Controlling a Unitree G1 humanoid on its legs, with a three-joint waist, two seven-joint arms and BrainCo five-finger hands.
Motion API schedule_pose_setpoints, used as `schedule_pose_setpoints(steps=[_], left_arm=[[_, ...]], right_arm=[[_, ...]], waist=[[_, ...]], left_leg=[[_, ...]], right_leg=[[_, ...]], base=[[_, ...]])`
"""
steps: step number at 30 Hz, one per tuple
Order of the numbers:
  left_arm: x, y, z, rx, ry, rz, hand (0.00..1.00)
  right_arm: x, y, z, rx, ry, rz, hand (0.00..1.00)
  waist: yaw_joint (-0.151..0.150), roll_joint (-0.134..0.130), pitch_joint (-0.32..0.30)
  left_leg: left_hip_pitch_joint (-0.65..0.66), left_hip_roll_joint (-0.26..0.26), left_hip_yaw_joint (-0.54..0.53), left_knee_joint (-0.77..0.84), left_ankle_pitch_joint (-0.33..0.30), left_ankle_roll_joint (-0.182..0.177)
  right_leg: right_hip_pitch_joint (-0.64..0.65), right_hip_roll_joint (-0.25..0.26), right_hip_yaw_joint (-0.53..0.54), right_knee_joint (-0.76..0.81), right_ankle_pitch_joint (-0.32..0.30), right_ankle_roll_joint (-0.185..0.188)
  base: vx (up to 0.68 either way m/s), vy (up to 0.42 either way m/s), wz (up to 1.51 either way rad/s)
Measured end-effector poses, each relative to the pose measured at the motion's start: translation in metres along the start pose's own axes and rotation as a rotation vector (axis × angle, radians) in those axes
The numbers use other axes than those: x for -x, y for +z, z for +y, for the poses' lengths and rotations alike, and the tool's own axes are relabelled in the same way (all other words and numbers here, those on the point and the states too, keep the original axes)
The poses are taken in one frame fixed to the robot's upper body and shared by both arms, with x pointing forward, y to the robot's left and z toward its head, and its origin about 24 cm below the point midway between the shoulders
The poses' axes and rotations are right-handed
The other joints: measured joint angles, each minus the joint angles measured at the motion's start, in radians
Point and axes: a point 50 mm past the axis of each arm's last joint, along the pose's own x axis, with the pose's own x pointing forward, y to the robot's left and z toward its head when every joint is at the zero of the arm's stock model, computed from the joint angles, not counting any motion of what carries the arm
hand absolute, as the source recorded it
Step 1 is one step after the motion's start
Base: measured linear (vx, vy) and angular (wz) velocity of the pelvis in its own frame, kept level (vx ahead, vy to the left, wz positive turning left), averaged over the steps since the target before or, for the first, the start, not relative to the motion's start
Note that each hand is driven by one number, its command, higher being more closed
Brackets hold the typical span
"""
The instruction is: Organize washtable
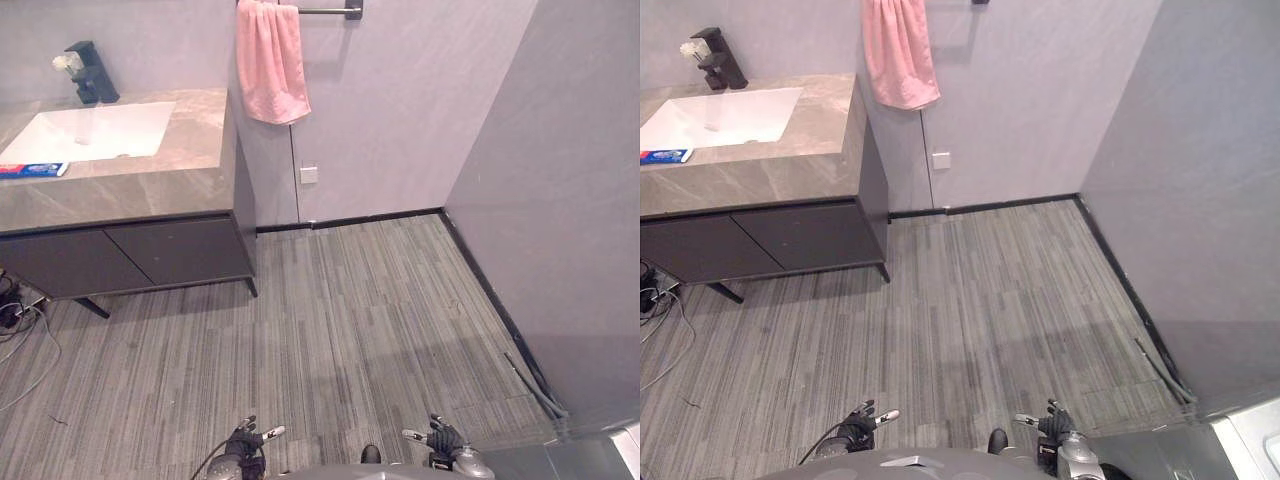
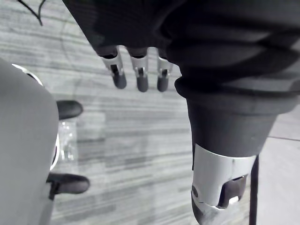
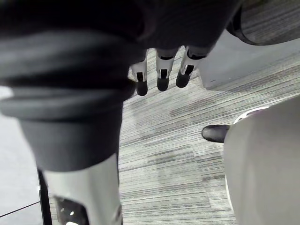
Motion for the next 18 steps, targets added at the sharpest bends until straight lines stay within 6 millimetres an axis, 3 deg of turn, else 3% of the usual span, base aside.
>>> schedule_pose_setpoints(steps=[13,15,17,18], left_arm=[[-0.003,0.01,0.0,-0.015,0.008,-0.024,0.0],[-0.005,0.02,-0.002,-0.004,-0.001,-0.062,0.0],[-0.005,0.025,0.001,0.005,0.005,-0.078,0.0],[-0.006,0.026,0.003,0.0,0.012,-0.077,0.0]], right_arm=[[-0.003,0.01,-0.001,0.02,0.007,-0.016,0.0],[-0.004,0.014,-0.008,-0.093,-0.025,-0.021,0.0],[-0.005,0.015,-0.01,-0.154,-0.037,-0.026,0.0],[-0.006,0.023,-0.011,-0.196,-0.038,-0.051,0.0]], waist=[[0.003,-0.005,0.011],[-0.001,-0.008,0.056],[0.0,-0.027,0.07],[-0.002,-0.024,0.096]], left_leg=[[-0.068,-0.005,0.026,0.053,-0.031,0.014],[-0.087,-0.029,-0.005,0.109,-0.094,0.031],[-0.08,-0.055,-0.021,0.124,-0.114,0.04],[-0.051,-0.055,-0.034,0.136,-0.129,0.054]], right_leg=[[-0.07,-0.011,0.036,0.03,-0.007,0.011],[-0.186,-0.081,0.009,0.348,-0.171,0.034],[-0.274,-0.13,0.002,0.569,-0.215,0.025],[-0.337,-0.166,-0.006,0.73,-0.203,0.041]], base=[[0.0,0.013,-0.06],[-0.01,0.092,0.37],[0.07,0.041,0.33],[0.11,0.041,0.22]])
